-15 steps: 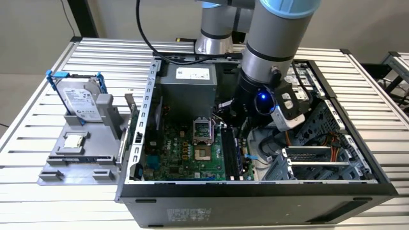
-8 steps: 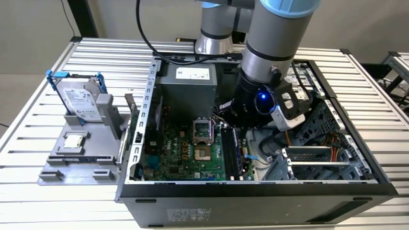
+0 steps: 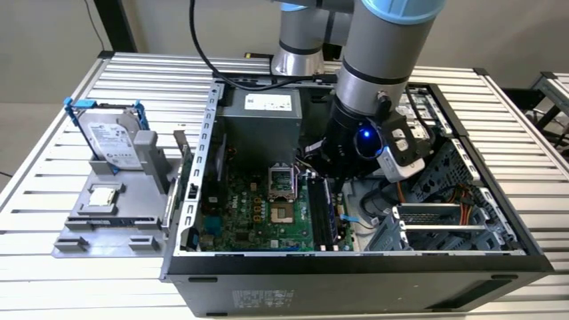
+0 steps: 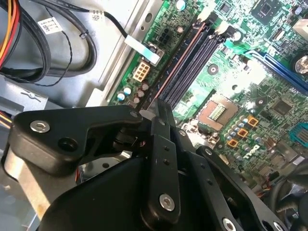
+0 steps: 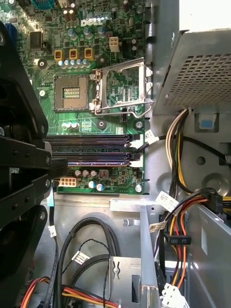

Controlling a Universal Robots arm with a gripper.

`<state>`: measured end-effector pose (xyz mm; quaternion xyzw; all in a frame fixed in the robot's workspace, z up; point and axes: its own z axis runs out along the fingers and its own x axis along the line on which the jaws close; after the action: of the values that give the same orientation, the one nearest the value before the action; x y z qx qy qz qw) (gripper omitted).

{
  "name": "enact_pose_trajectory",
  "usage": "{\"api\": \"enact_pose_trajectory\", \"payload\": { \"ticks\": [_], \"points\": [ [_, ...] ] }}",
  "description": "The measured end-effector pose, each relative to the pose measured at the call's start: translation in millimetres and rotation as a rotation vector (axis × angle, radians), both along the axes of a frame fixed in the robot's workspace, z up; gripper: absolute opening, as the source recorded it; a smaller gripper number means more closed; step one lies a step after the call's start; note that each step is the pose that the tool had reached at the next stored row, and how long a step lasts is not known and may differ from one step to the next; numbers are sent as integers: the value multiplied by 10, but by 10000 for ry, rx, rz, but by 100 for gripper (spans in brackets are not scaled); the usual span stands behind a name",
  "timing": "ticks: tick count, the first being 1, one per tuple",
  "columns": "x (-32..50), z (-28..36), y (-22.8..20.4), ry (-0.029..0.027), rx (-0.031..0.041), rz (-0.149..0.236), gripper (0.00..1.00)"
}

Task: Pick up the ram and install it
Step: 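Press down the ram until it locks into place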

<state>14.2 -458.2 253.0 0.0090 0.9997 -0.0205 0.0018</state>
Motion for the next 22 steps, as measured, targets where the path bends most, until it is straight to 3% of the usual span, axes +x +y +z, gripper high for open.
{"api": "enact_pose_trajectory", "payload": {
  "ticks": [9, 13, 18, 22],
  "points": [
    [0, 0, 0, 0, -79, 1, 0],
    [0, 0, 0, -1, -80, 97, 0],
    [0, 0, 1, -2, -79, 517, 0],
    [0, 0, 0, -5, -79, 1137, 0]
  ]
}}
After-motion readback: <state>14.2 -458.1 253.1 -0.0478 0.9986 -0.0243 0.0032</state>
